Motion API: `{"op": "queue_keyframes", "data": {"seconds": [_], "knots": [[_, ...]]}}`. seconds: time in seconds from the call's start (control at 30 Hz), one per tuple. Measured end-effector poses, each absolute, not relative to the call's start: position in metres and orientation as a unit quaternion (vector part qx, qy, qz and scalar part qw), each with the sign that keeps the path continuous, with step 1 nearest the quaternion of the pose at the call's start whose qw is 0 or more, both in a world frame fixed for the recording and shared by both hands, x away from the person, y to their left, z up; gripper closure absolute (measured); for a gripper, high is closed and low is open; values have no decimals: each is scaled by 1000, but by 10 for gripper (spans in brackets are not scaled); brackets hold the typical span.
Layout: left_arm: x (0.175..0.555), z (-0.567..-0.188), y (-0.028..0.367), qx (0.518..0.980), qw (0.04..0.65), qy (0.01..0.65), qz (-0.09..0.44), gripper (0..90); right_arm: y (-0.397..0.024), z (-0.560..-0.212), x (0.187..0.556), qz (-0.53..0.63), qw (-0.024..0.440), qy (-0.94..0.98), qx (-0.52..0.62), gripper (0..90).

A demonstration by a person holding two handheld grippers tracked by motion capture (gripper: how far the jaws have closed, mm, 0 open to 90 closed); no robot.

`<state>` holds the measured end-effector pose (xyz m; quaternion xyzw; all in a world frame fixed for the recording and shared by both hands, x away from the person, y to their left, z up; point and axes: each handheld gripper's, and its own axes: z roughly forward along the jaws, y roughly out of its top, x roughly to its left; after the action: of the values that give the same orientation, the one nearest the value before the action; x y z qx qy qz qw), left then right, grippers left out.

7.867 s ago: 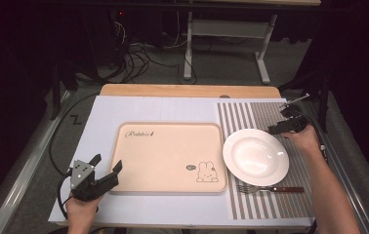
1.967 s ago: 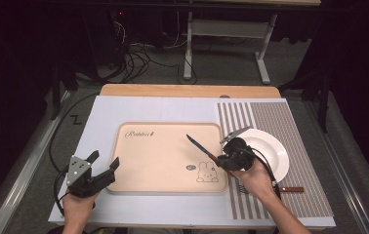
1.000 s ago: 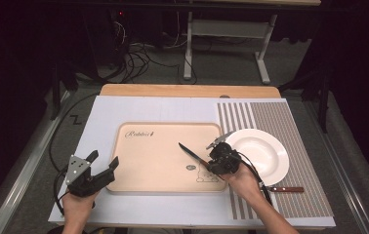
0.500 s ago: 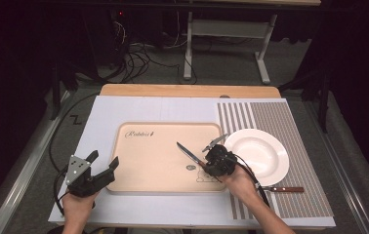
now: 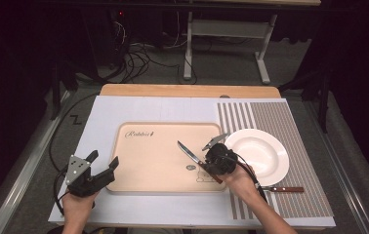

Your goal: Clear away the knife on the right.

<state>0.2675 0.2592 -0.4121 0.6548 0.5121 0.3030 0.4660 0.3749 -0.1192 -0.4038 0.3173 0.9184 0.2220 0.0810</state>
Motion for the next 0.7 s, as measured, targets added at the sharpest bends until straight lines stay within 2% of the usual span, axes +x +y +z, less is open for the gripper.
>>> {"op": "queue_keyframes", "data": {"seconds": [0.17,0.7], "knots": [[268,-413,258,658,466,510,299,262,-111,-409,373,226,66,924,301,900],[268,-413,257,660,468,508,297,262,-110,-419,382,222,69,920,315,900]]}}
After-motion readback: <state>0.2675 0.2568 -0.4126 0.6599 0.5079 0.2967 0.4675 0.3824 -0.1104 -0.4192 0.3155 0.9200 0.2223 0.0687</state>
